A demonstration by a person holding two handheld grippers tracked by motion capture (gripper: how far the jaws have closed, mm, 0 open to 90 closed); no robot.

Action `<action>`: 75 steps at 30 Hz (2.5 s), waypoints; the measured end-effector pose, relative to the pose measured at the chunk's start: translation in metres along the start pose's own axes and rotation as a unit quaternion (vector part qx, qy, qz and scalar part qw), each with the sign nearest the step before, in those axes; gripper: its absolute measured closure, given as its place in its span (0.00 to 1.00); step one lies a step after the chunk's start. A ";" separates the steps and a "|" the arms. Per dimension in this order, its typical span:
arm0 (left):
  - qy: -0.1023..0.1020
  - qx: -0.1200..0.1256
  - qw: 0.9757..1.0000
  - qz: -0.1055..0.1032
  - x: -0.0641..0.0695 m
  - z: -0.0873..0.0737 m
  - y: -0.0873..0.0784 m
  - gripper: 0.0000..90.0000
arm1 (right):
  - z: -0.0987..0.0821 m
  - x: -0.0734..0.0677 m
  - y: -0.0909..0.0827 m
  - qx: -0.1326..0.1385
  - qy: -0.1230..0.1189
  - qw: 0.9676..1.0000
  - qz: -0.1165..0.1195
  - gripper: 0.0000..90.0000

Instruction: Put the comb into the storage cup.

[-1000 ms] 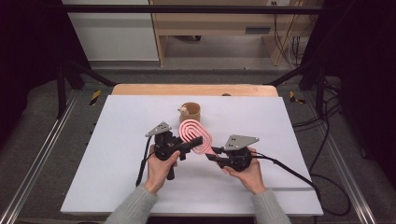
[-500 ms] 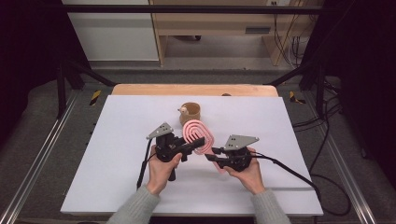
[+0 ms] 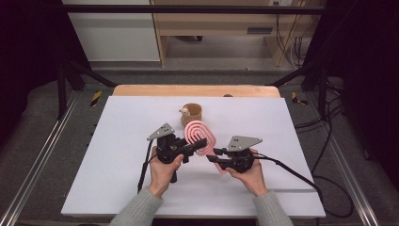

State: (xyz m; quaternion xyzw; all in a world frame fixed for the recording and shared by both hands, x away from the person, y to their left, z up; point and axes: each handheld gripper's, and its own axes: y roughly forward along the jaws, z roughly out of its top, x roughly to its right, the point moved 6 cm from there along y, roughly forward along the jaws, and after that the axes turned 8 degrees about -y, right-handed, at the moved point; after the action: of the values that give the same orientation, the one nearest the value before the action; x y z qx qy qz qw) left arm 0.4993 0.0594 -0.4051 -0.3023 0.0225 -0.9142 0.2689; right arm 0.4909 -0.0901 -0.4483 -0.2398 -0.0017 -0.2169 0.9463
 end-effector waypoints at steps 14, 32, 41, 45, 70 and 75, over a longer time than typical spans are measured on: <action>0.021 0.016 0.999 0.030 -0.007 0.013 -0.012 0.70 | 0.007 0.010 -0.010 0.041 0.023 0.998 -0.040 0.28; 0.039 0.022 0.997 0.056 -0.015 0.029 -0.032 0.70 | -0.009 0.033 -0.036 0.049 0.091 0.992 -0.076 0.02; 0.045 0.028 0.997 0.064 -0.015 0.040 -0.044 0.70 | -0.025 0.042 -0.049 0.045 0.102 0.990 -0.086 0.00; 0.049 0.031 0.996 0.066 -0.015 0.044 -0.048 0.70 | -0.032 0.045 -0.052 0.041 0.104 0.990 -0.087 0.00; 0.055 0.047 0.994 0.083 -0.023 0.071 -0.069 0.69 | -0.069 0.061 -0.075 0.022 0.129 0.985 -0.110 0.00; 0.061 0.041 0.993 0.087 -0.023 0.075 -0.069 0.69 | -0.073 0.063 -0.077 0.020 0.132 0.985 -0.111 0.00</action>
State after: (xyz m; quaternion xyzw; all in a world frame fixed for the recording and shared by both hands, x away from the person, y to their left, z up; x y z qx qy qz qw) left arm 0.5243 0.1387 -0.3418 -0.2314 0.0276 -0.9043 0.3577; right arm 0.5086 -0.2096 -0.4714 -0.1884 0.0925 -0.3507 0.9127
